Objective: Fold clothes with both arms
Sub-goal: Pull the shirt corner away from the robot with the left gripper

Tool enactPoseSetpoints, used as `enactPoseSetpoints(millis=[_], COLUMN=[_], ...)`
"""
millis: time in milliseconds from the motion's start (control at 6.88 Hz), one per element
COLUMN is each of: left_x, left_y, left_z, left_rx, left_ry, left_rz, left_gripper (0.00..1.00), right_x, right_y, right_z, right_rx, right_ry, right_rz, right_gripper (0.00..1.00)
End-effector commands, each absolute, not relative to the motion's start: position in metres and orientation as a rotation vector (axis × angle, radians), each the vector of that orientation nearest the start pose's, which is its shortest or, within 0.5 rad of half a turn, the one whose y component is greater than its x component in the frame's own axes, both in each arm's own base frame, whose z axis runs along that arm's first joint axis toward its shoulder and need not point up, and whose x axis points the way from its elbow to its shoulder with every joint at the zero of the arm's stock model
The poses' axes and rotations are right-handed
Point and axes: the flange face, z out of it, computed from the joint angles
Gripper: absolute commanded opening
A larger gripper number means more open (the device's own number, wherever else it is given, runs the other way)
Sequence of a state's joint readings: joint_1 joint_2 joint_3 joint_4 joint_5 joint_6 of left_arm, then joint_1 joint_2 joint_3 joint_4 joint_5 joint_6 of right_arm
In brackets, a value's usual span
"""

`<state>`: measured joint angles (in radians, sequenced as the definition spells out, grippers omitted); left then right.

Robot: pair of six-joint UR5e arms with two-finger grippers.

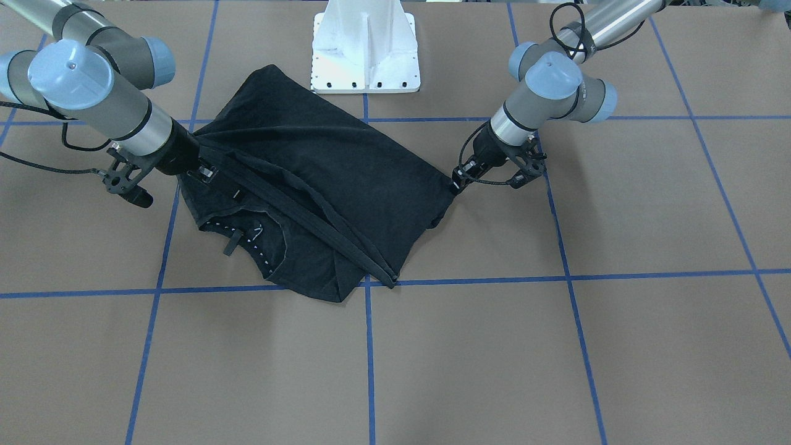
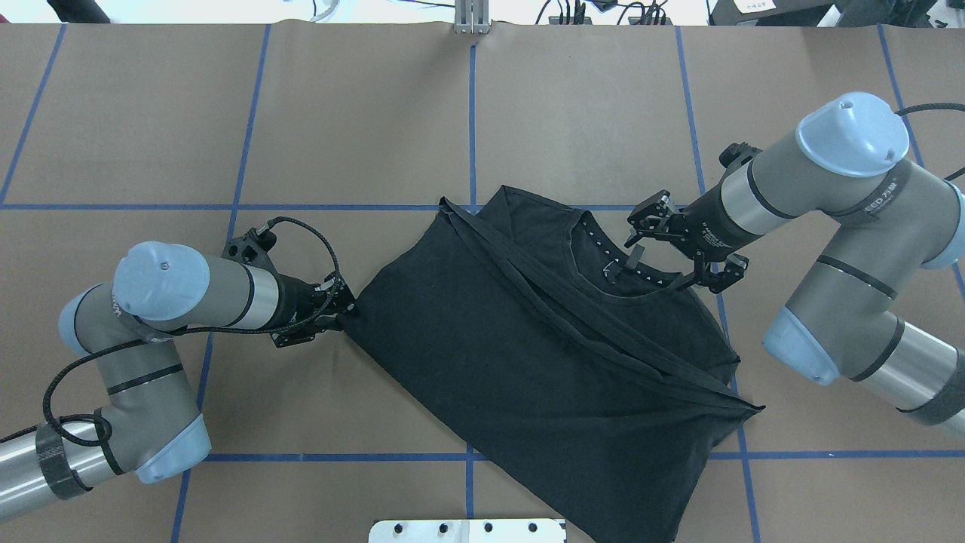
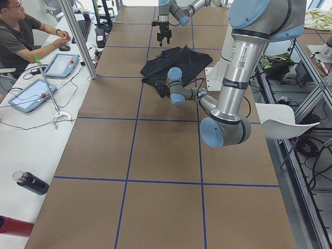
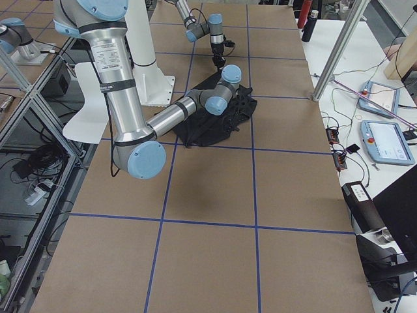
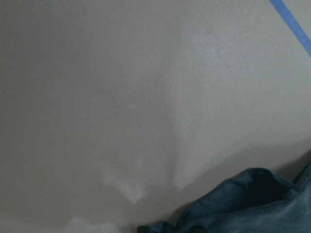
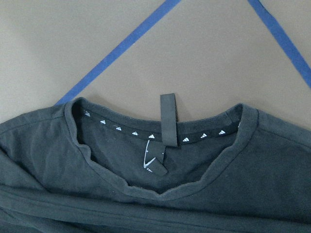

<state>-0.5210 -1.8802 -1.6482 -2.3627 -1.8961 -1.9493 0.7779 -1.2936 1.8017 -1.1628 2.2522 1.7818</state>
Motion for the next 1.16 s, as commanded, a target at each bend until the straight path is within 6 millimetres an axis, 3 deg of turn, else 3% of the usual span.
enactPoseSetpoints(millis=[0,145,291,581,726,872,1017], left_x=[0.466,0.452,0.447,0.445,0.45,0.459,0.471], left_y=[-0.43,-0.474,-0.514,-0.596,-0.638,-0.663,-0.688], left_z=[0.344,0.323,0.319,0.294,0.289,0.298,0.294], left_rx=[-0.12,-0.032,0.014,0.11,0.144,0.167,0.22], left_ry=[1.245,1.268,1.26,1.242,1.228,1.247,1.243], left_rz=[-0.606,-0.6,-0.623,-0.637,-0.646,-0.649,-0.662], left_gripper=[0.0,0.0,0.0,0.0,0.0,0.0,0.0], right_x=[-0.365,-0.364,-0.364,-0.365,-0.367,-0.369,-0.371], right_y=[-0.457,-0.457,-0.457,-0.457,-0.455,-0.454,-0.453], right_z=[0.347,0.346,0.347,0.347,0.346,0.347,0.347], right_rx=[-0.367,-0.364,-0.365,-0.362,-0.363,-0.366,-0.366], right_ry=[-1.035,-1.037,-1.035,-1.034,-1.036,-1.033,-1.033], right_rz=[0.576,0.575,0.576,0.578,0.573,0.569,0.567], right_gripper=[1.0,1.0,1.0,1.0,1.0,1.0,1.0])
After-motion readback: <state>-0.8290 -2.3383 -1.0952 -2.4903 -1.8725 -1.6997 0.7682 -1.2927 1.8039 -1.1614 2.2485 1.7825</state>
